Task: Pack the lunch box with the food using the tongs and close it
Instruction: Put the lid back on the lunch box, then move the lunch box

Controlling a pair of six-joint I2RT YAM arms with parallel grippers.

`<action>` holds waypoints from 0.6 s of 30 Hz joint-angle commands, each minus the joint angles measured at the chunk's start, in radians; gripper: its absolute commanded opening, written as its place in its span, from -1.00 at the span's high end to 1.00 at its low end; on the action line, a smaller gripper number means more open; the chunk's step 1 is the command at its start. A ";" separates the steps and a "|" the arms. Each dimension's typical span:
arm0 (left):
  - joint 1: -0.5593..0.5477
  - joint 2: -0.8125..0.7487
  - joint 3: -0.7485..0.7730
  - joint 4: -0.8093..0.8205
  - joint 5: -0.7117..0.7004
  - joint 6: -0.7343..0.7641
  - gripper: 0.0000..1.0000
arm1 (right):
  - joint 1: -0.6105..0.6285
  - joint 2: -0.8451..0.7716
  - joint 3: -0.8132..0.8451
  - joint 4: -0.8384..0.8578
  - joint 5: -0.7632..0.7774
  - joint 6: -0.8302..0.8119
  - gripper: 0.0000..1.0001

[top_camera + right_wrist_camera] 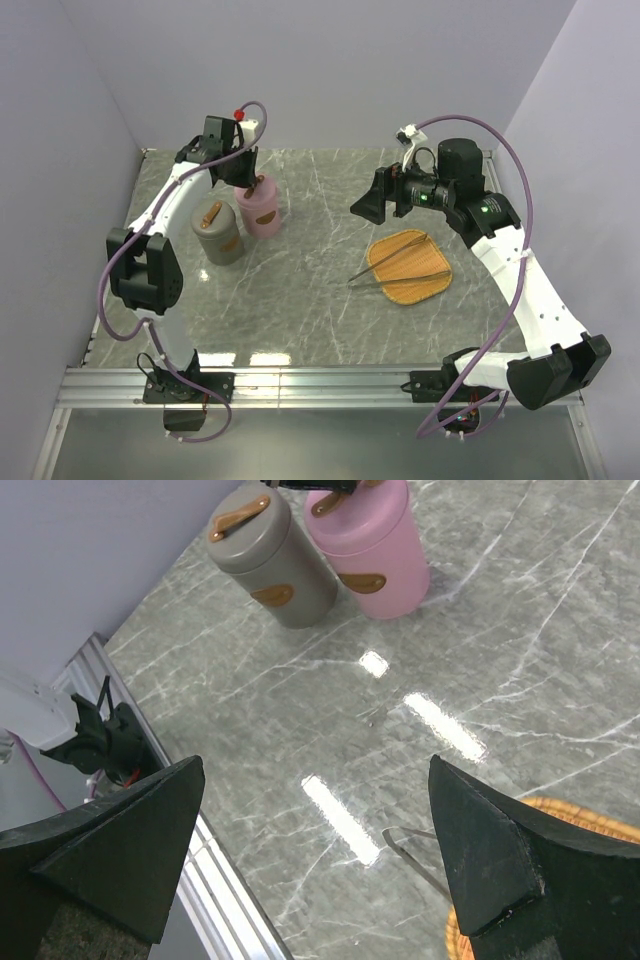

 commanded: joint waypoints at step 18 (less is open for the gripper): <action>0.045 0.002 0.005 -0.110 -0.193 0.025 0.95 | -0.008 -0.045 -0.006 0.044 -0.012 0.001 -0.99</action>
